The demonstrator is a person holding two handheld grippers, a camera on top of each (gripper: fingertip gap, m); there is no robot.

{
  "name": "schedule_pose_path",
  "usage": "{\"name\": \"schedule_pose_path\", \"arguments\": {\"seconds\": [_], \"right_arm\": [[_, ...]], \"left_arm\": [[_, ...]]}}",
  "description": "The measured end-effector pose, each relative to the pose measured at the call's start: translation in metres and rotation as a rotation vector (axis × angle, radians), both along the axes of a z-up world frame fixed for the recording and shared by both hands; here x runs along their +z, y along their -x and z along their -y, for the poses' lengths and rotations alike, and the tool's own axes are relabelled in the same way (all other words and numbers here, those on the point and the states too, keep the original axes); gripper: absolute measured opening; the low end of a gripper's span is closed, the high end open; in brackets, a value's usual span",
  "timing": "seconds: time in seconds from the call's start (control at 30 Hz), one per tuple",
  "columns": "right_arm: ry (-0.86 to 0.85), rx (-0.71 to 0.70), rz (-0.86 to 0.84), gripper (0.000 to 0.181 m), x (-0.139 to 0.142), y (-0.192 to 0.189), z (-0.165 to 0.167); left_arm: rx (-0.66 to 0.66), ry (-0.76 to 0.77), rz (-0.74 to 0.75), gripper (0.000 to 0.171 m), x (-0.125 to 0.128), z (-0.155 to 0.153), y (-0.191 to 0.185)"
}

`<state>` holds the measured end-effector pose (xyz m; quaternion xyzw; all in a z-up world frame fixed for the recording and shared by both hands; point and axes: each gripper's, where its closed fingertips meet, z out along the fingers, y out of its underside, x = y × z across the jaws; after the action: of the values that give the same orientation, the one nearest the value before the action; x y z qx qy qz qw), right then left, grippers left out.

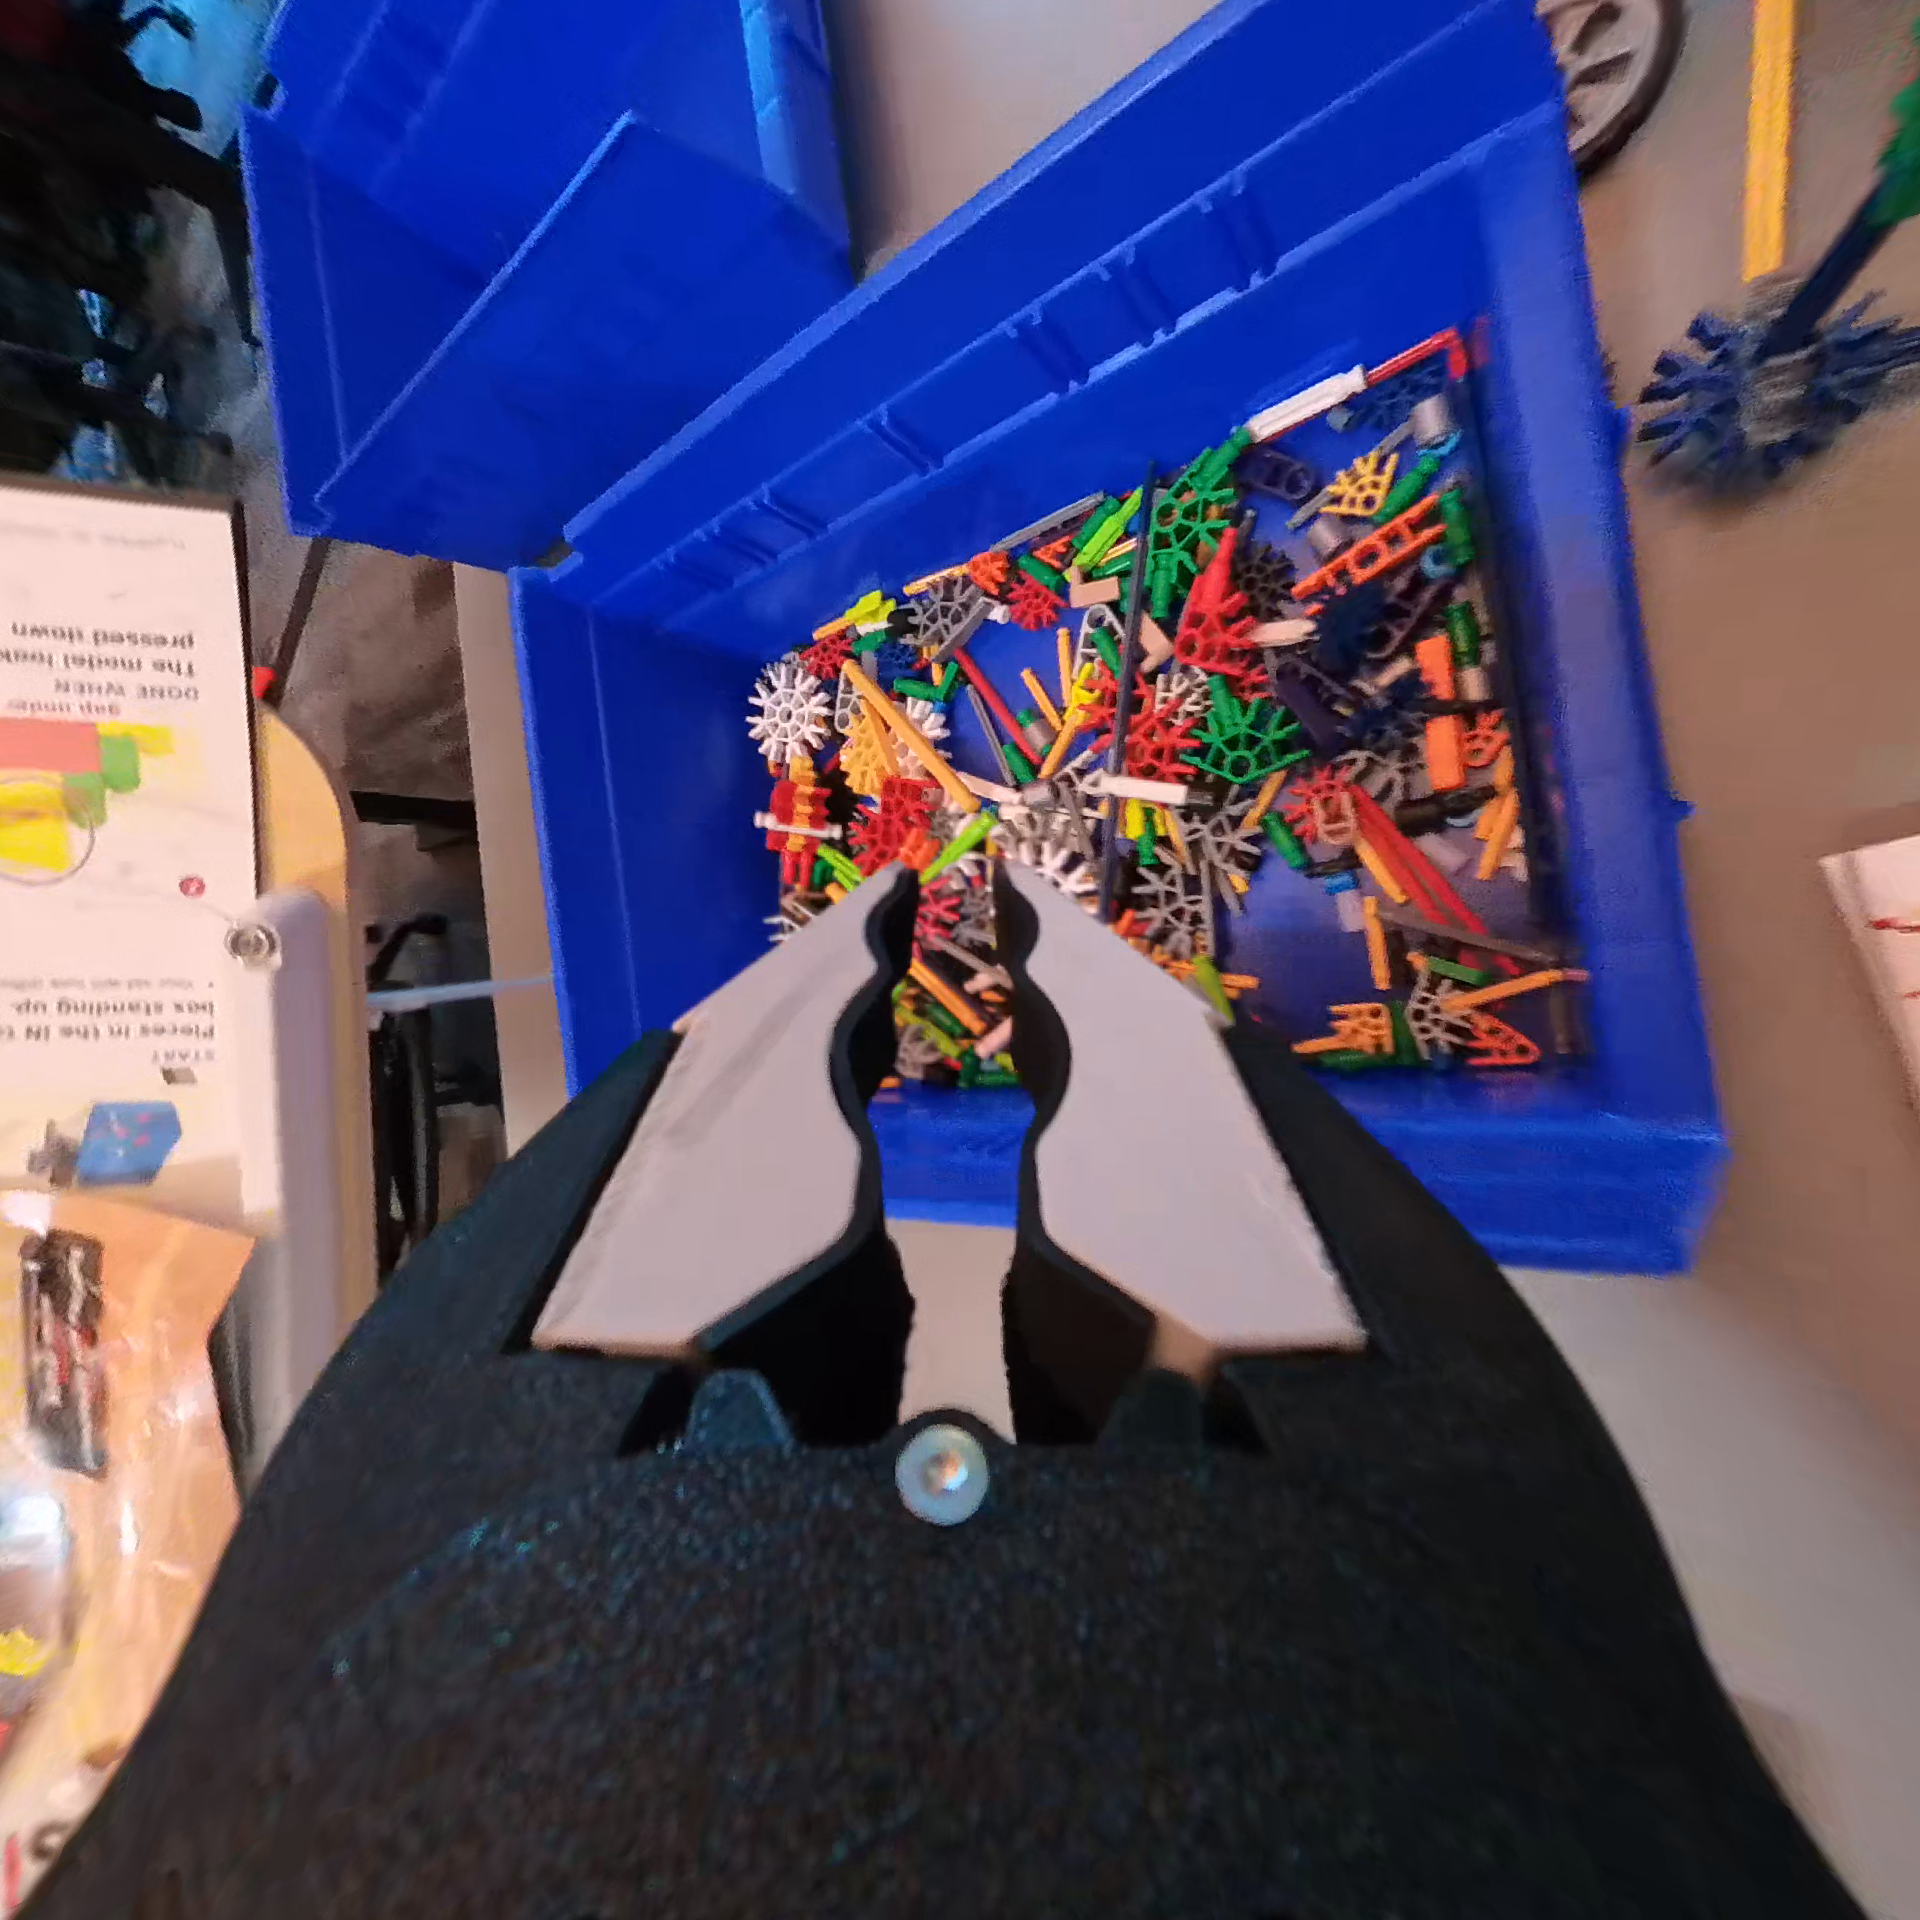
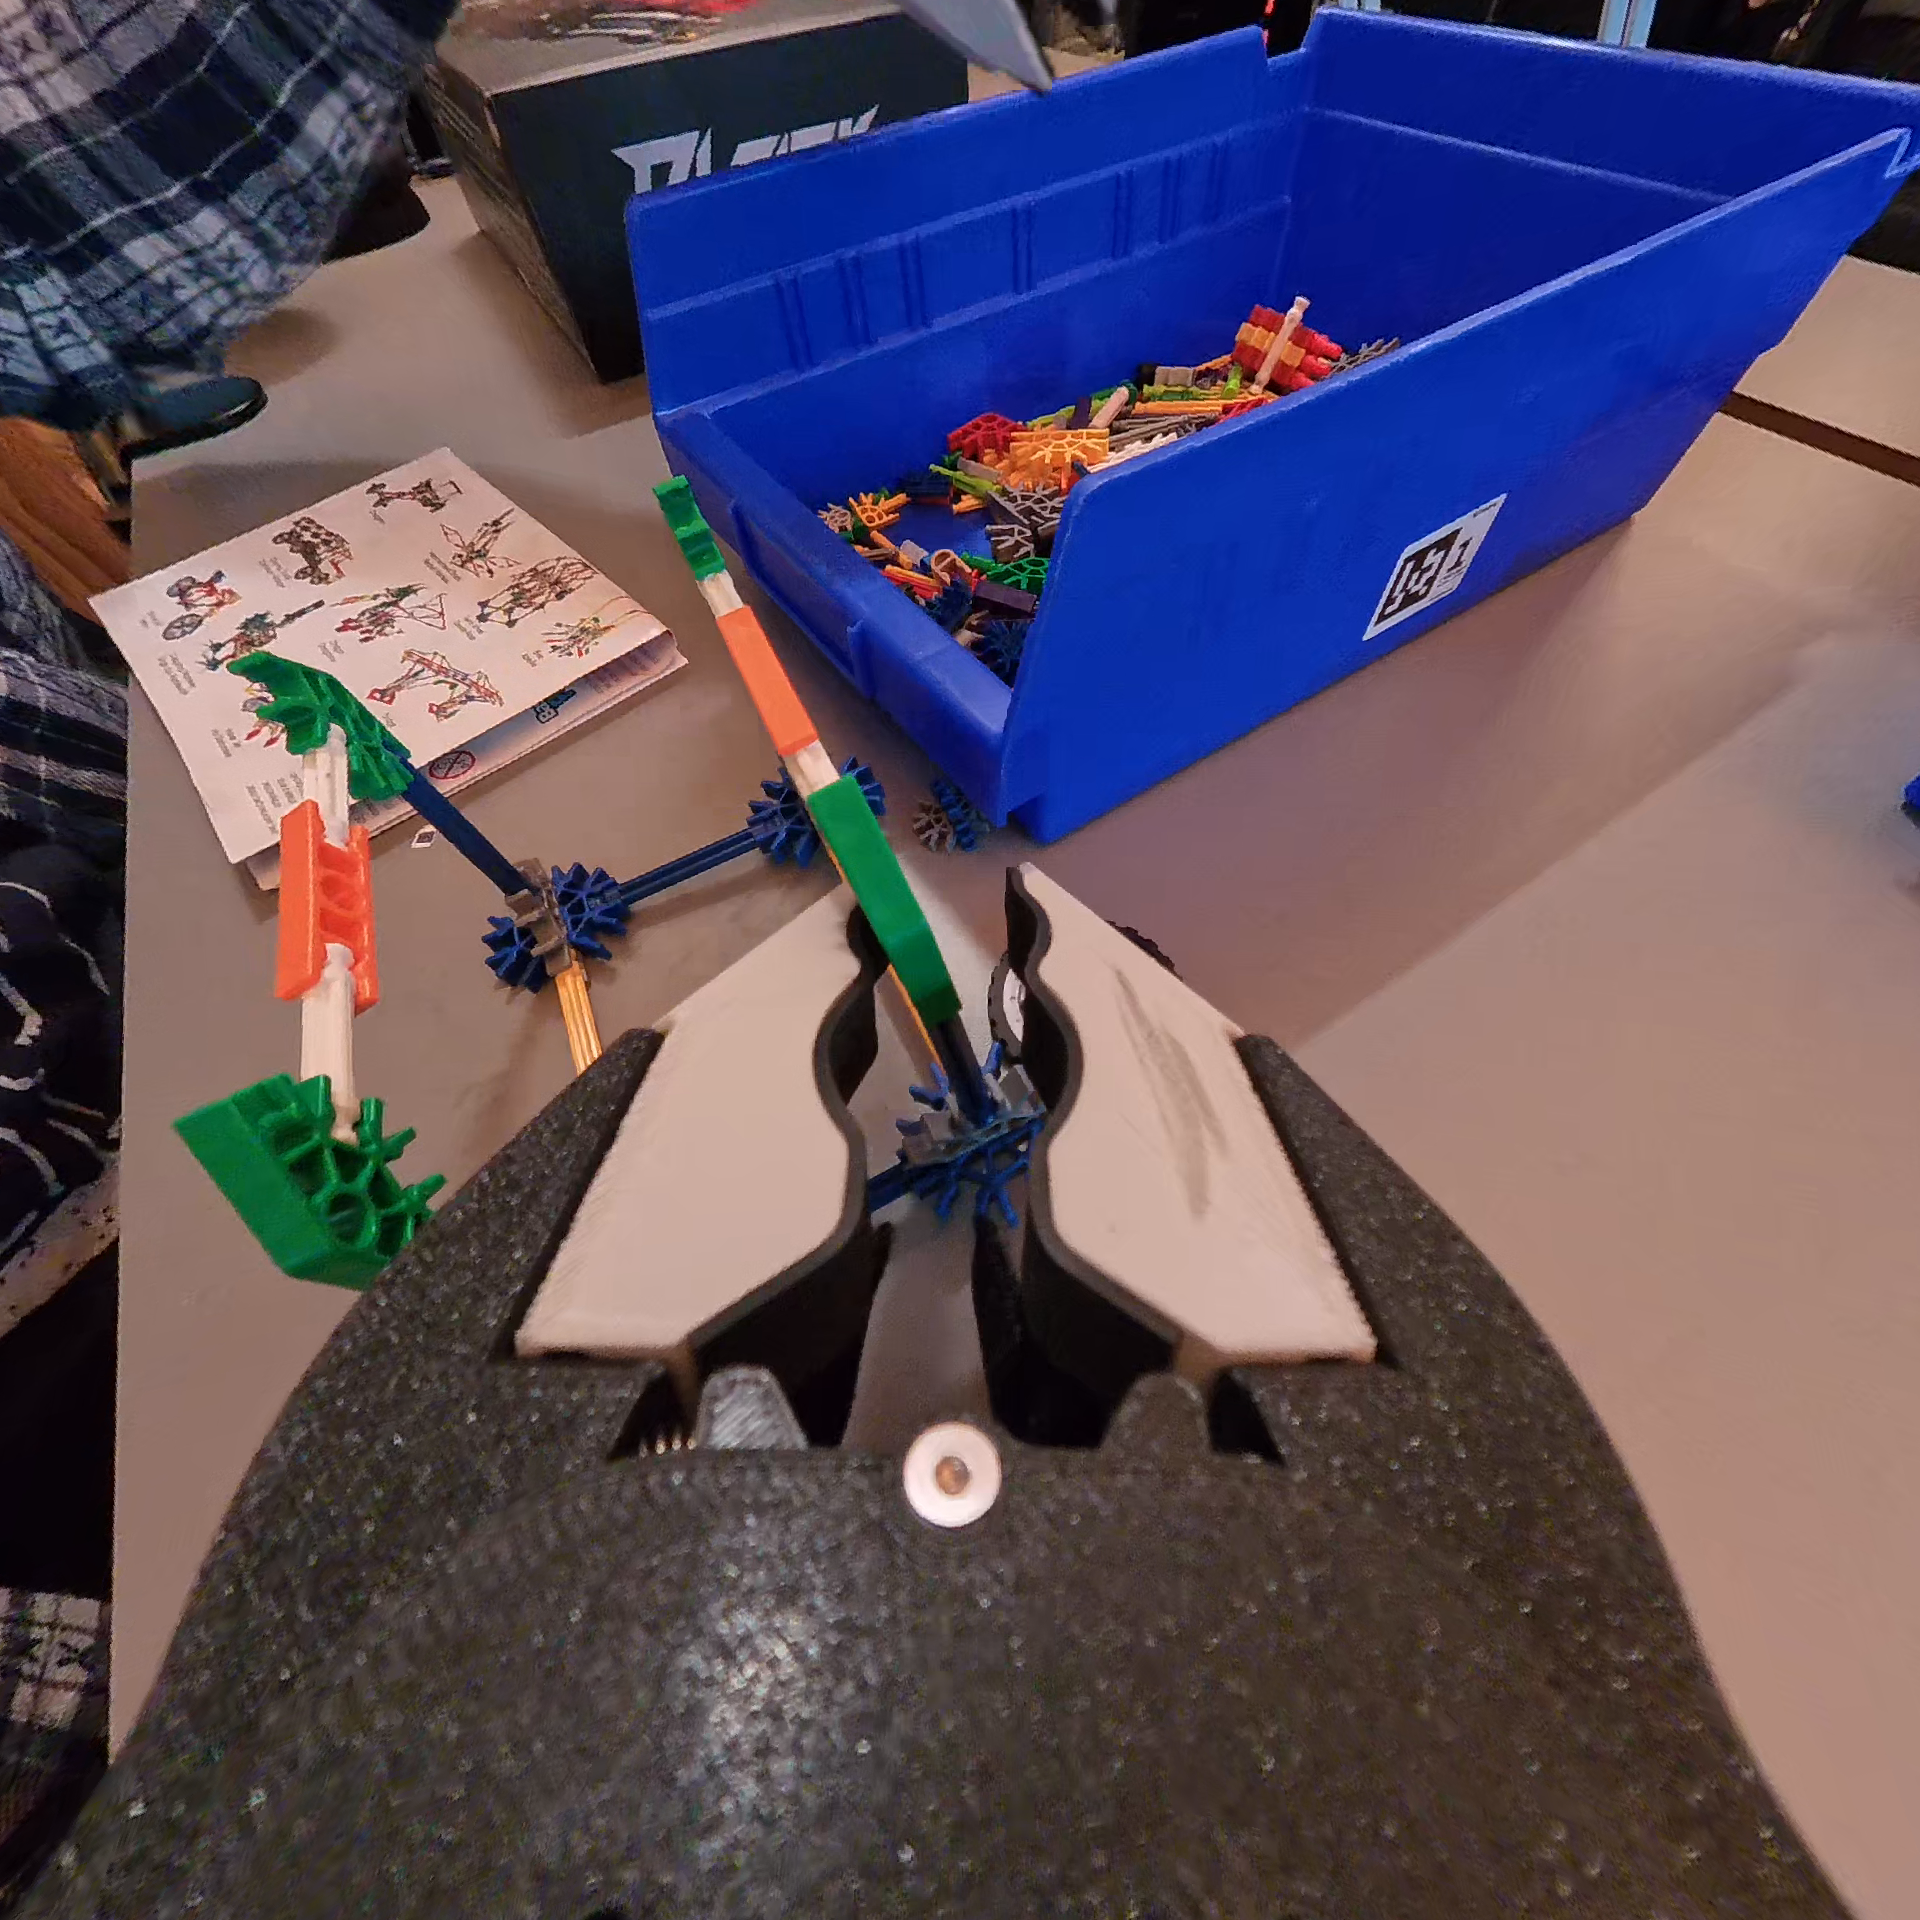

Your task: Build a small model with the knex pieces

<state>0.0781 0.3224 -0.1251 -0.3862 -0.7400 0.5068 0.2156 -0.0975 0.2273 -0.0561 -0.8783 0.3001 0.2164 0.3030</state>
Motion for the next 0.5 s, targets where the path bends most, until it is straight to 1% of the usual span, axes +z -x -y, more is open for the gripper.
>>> {"name": "schedule_pose_path", "arguments": {"seconds": [0.1, 0.17, 0.23, 0.33, 0.4, 0.5], "right_arm": [[0.001, 0.0, 0.001, 0.02, 0.0, 0.0, 0.0], [0.001, 0.0, 0.001, 0.02, 0.0, 0.0, 0.0], [0.003, 0.001, 0.001, 0.02, 0.0, 0.0, 0.0], [0.007, 0.001, 0.001, 0.02, 0.0, 0.0, 0.0], [0.011, 0.0, 0.001, 0.02, 0.001, 0.0, -0.001], [0.012, 0.001, 0.001, 0.02, 0.0, 0.001, -0.001]], "left_arm": [[-0.026, 0.063, 0.004, 0.014, -0.007, -0.018, 0.008], [-0.058, 0.093, 0.055, 0.014, -0.015, -0.031, 0.007], [-0.085, 0.141, 0.099, 0.014, -0.027, -0.043, 0.005], [-0.11, 0.22, 0.113, 0.014, -0.048, -0.058, 0.004], [-0.138, 0.273, 0.149, 0.015, -0.06, -0.066, -0.001], [-0.159, 0.318, 0.183, 0.015, -0.075, -0.078, -0.007]]}}
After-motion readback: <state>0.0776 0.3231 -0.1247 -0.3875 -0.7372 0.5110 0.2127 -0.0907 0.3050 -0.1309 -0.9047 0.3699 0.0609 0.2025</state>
